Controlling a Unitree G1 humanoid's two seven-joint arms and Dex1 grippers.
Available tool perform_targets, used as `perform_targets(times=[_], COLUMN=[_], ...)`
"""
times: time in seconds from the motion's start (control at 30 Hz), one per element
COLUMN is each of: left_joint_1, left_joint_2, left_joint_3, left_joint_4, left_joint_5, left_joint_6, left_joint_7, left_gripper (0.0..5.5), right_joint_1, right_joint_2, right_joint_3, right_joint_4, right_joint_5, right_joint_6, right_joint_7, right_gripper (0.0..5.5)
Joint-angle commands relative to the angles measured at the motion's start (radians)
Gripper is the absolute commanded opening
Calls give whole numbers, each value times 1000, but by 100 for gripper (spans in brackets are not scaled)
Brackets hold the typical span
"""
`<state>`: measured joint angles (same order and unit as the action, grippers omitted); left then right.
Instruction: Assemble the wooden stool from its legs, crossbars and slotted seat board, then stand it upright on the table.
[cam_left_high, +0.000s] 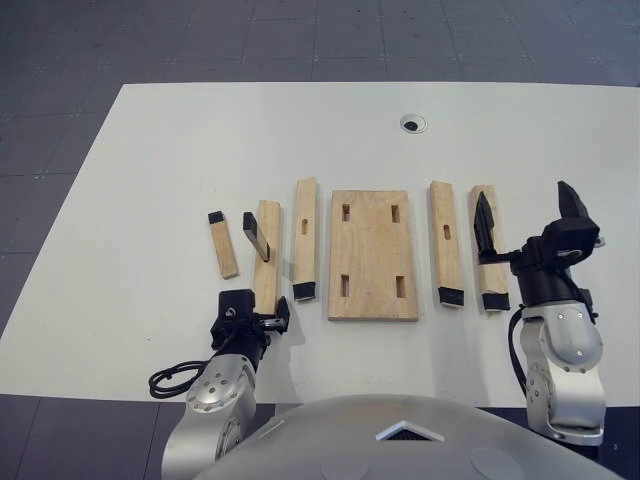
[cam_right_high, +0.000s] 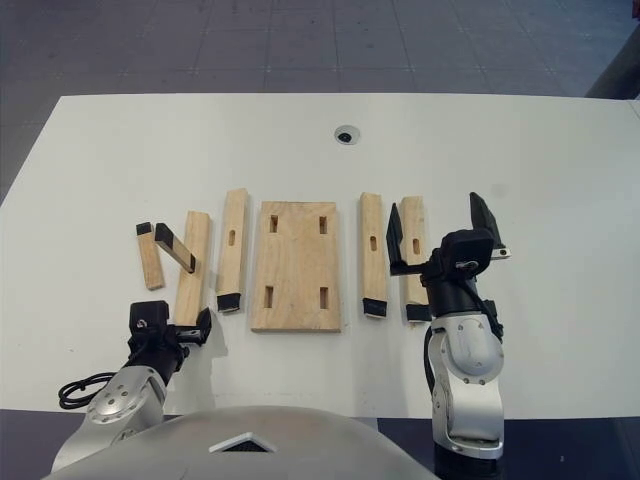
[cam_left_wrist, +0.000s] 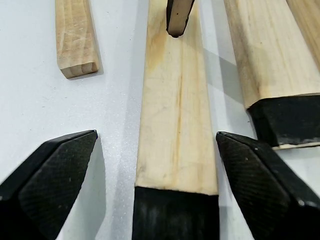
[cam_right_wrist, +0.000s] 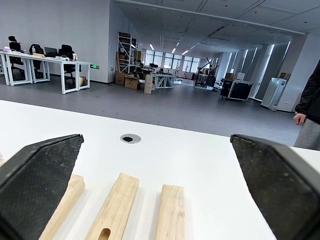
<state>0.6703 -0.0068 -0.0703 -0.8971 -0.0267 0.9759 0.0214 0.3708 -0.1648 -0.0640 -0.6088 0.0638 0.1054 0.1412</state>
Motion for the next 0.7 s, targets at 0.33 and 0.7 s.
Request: perform_targets(times=[0.33, 0.7], left_joint_1=[-13, -25], left_joint_2=[64, 110], left_joint_3=[10, 27], left_joint_4=[97, 195], left_joint_5=[26, 27], left_joint_6=[60, 35], left_joint_7=[8, 2], left_gripper=[315, 205], right_joint_1=[6, 7], right_joint_2=[1, 2], right_joint_3=[3, 3], right_joint_4=[-24, -30], right_joint_5=[1, 3], right_joint_6=[20, 21], right_joint_7=[-1, -3], right_gripper=[550, 550])
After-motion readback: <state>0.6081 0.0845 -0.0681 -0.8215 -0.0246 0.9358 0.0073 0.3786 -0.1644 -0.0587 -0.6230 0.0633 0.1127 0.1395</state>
